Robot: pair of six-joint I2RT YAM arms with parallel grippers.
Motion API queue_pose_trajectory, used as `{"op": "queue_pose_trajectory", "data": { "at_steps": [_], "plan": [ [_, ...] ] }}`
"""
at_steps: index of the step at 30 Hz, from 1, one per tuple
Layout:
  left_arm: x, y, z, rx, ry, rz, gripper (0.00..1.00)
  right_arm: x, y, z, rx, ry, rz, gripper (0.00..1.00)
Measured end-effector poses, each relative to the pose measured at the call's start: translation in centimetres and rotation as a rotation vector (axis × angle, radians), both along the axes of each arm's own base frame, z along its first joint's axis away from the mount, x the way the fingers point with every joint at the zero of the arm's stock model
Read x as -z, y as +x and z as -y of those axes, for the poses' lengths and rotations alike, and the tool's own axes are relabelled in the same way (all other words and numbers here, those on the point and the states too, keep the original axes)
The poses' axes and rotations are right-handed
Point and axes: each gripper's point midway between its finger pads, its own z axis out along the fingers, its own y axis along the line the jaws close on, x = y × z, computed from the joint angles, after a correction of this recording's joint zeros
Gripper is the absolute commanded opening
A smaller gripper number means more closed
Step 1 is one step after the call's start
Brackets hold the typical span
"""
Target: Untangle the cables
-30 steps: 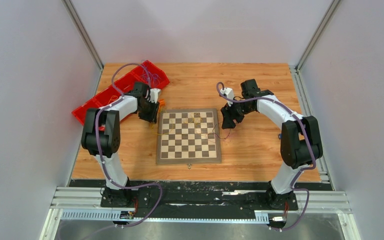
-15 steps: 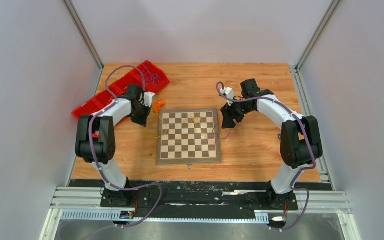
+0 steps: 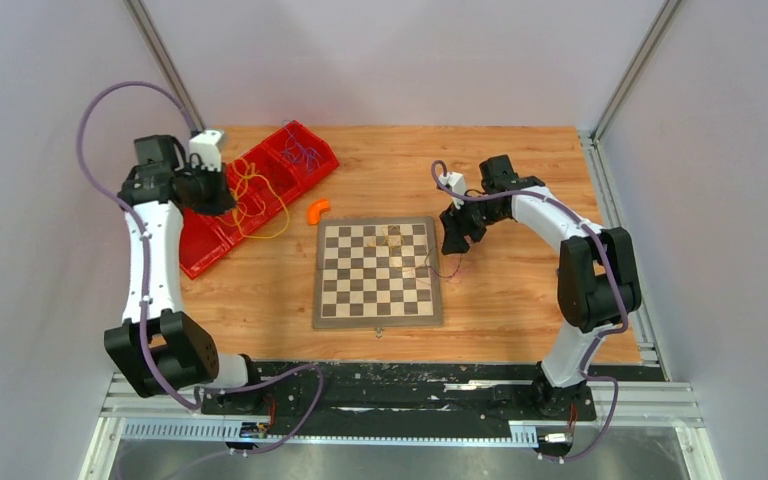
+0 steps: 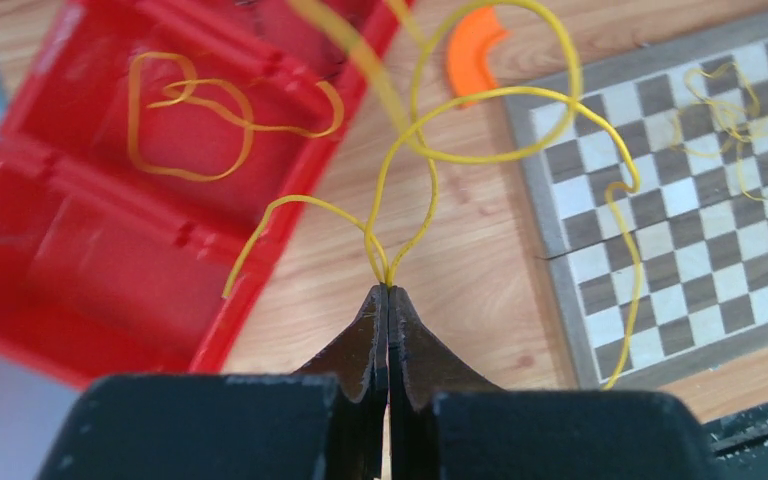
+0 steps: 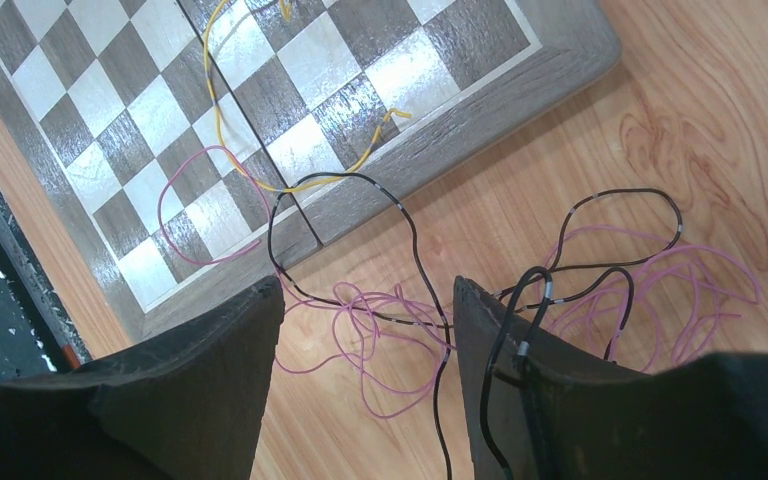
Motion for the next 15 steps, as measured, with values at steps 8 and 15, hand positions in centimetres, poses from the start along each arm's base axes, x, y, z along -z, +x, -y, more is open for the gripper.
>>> {"op": "queue_pose_trajectory", "data": {
  "at_steps": [8,15],
  "plan": [
    [-1.8,-1.8,-9.8,-0.25,0.079,-0.014,0.0,-0.3,0.0,-0.3,-0.007,0.017,0.001,0.62],
    [1.1,-2.8,-17.8,-0.517,0.286,-0.11,0.0,-0.4,-0.1,-0.5,-0.011,0.028,-0.003,0.62]
  ]
}}
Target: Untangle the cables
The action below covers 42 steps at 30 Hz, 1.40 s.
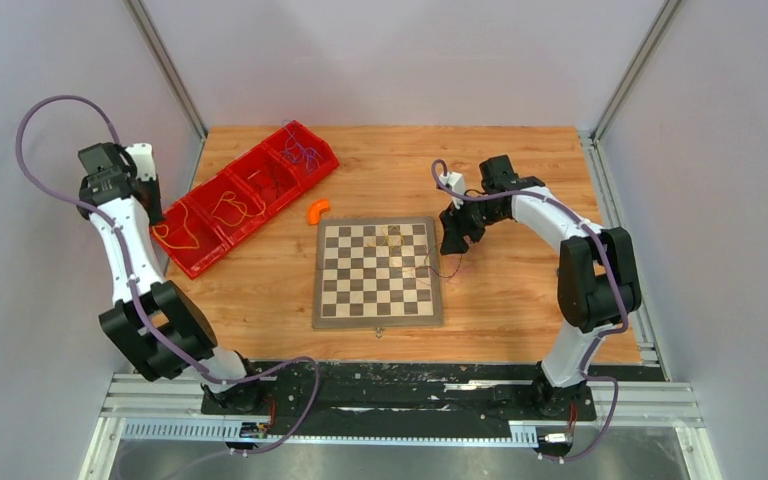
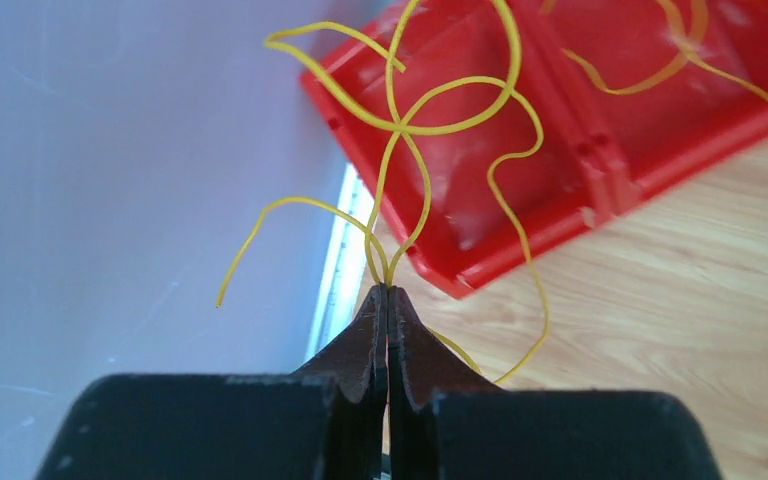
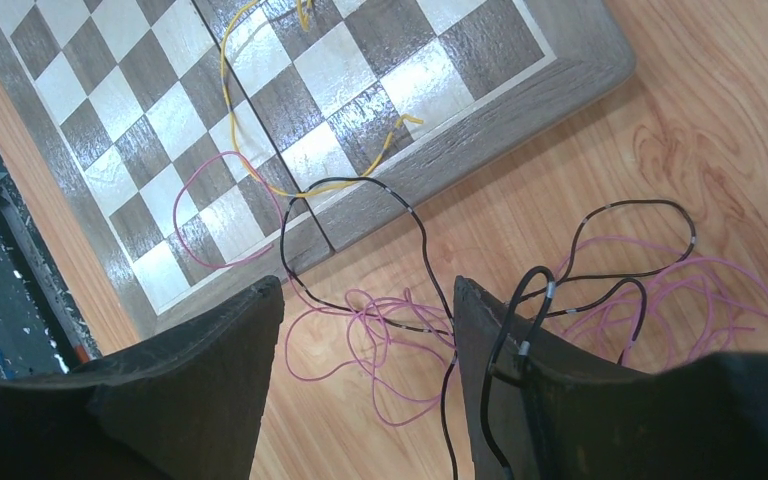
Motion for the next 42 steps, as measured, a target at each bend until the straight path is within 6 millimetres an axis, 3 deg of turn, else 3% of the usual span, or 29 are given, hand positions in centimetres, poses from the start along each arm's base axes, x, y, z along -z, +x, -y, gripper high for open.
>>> {"op": "queue_pose_trajectory", "data": {
  "at_steps": [5,7,13,19,22,25,28,34,38,42],
  "plan": [
    [2.5,1.5,-4.1,-0.157,0.171,-0.096,0.0,0.5,-0.5,0.0,0.003,0.004,-0.021,0.62],
    [4.0,2.4,-4.7,-0.194,0.219,-0.138,0.0,0.7,-0.8,0.1,0.005,0.001,-0.032,0.62],
    [8.3,4.6,-2.9,-0.204,0.242,-0.226,0.0,0.9,-1.0,0.4,0.012,-0.004,-0.037,0.63],
    [8.9,5.9,0.2,-0.185,0.219,-0.203,0.0,0.4,-0.8,1.1,0.029,-0.008,-0.019,0.63],
    [8.2,6.3,0.9,-0.187,0.214,-0.172,0.0,0.3,-0.8,1.3,0.032,-0.016,-0.015,0.63],
    [6.2,6.3,1.0,-0.205,0.222,-0.115,0.0,0.3,-0.9,1.5,0.032,-0.028,-0.021,0.63],
    [3.2,6.5,1.1,-0.224,0.226,-0.034,0.0,-0.1,-0.8,1.6,0.032,-0.032,-0.019,0.63],
    [-2.8,8.7,1.2,-0.241,0.228,0.125,0.0,-0.4,-0.5,1.5,0.035,-0.03,-0.015,0.62],
    [-3.6,9.5,1.6,-0.234,0.233,0.146,0.0,-0.4,-0.6,1.4,0.043,-0.022,-0.025,0.62],
    [-1.5,10.5,1.4,-0.238,0.242,0.092,0.0,0.2,-1.2,1.3,0.051,-0.015,-0.054,0.62]
  ]
}}
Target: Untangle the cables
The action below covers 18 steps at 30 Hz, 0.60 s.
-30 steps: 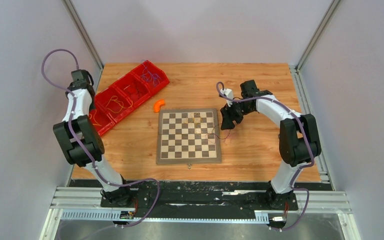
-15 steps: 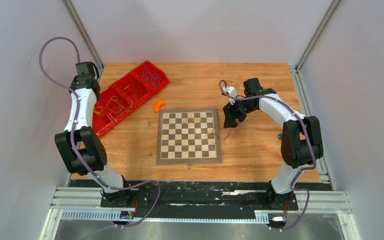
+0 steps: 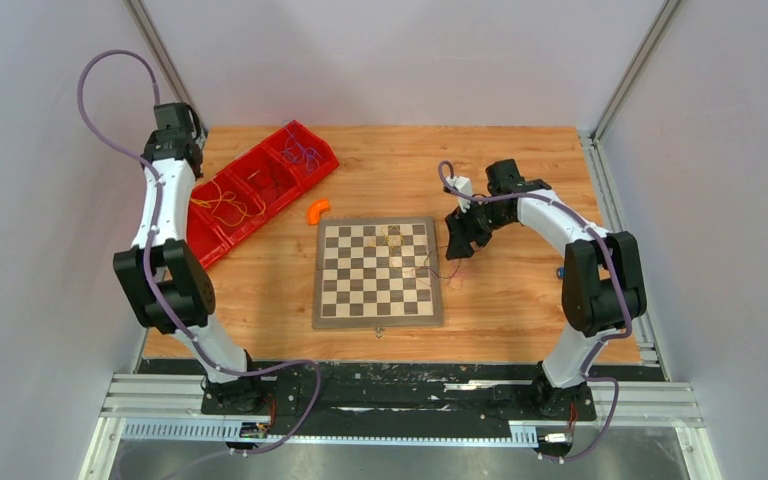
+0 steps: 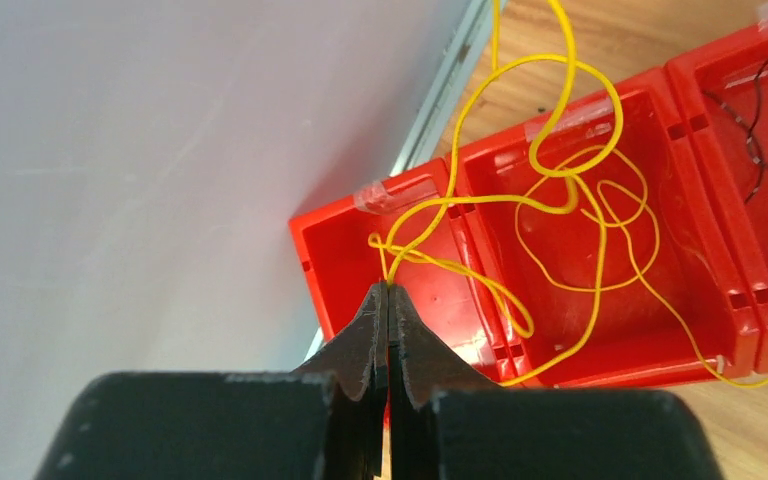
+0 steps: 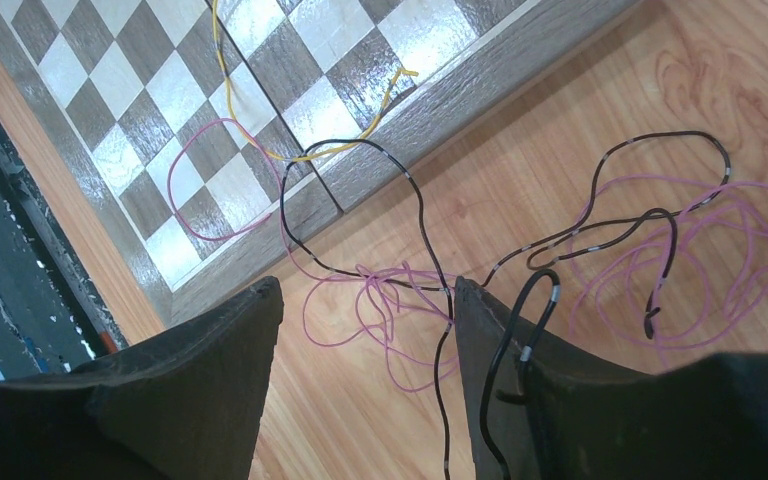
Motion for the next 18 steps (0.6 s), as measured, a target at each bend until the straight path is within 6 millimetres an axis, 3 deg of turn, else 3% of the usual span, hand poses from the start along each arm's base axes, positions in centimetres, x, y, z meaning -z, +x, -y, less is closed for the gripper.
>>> {"op": "queue_pose_trajectory", "data": {
  "at_steps": [8,18],
  "plan": [
    [7.5,2.0,1.3,0.011,-0.057,-0.145,0.0,0.8,-0.6,0.2,0.005,-0.002,-0.022,0.63],
    [13.9,4.2,7.2,0.187,-0.36,-0.188,0.0,1.5,-0.9,1.0,0.028,-0.006,-0.043,0.62]
  ]
}}
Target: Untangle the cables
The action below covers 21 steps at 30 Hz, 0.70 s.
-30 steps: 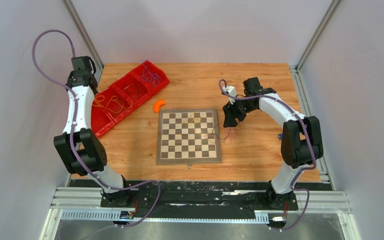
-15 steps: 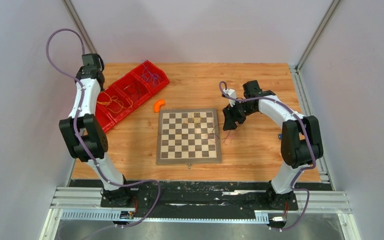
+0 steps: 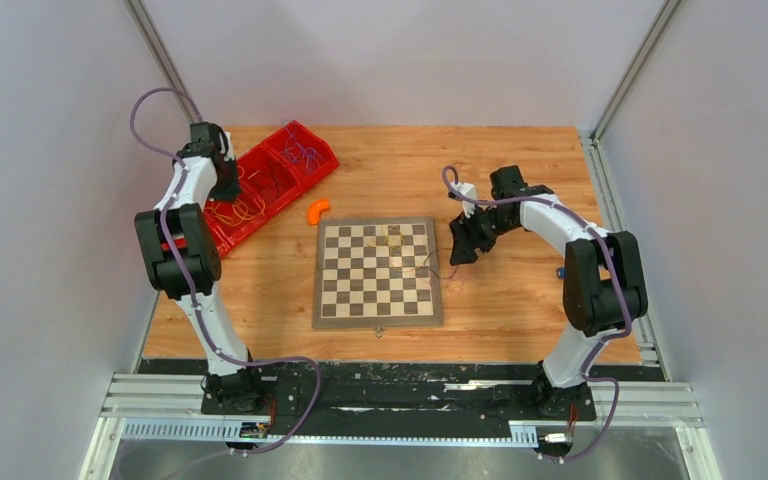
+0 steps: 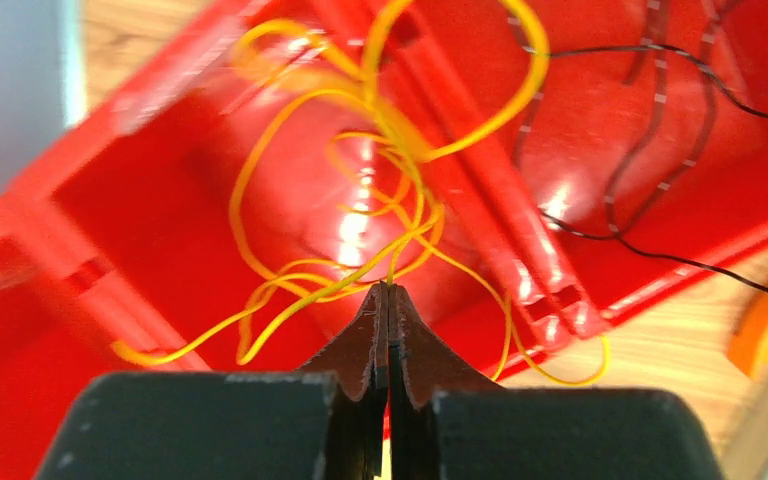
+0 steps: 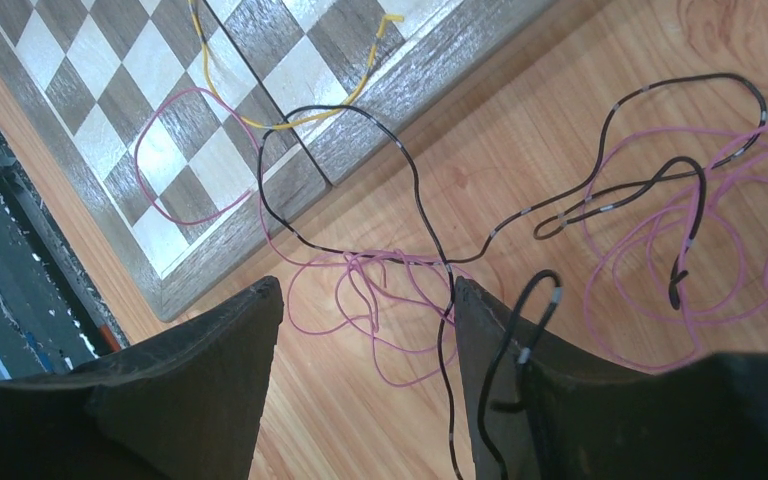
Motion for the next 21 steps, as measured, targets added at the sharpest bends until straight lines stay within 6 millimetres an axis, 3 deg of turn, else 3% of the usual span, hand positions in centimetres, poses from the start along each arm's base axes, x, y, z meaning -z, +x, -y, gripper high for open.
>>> {"op": "queue_pose_trajectory", "data": {
  "at_steps": [5,10,12,16,17,19,21],
  "plan": [
    [1.0,0.6,2.7,0.074,-0.144,-0.004,0.0,0.3,-0.1,0.4,0.011,-0.002,-0.01,0.63],
    [1.2,0.4,2.2,0.046,-0.169,-0.005,0.0,0.1,0.1,0.8,0.024,-0.001,-0.002,0.63],
    [1.8,-0.3,1.3,0.021,-0.176,-0.022,0.09,0.1,0.1,1.0,0.029,0.0,-0.002,0.63],
    [2.5,-2.2,0.3,-0.001,-0.223,-0.074,0.52,0.1,0.1,1.2,0.034,0.001,-0.005,0.63],
    [2.4,-2.4,0.2,-0.001,-0.246,-0.075,0.68,0.1,0.1,1.2,0.034,0.002,-0.005,0.63],
    [1.9,-2.3,0.7,0.026,-0.291,-0.058,0.84,0.0,0.1,1.1,0.032,0.007,-0.006,0.63],
    [0.8,-2.3,1.5,0.089,-0.305,-0.037,0.9,0.0,0.1,1.1,0.032,0.009,-0.004,0.63]
  ]
}}
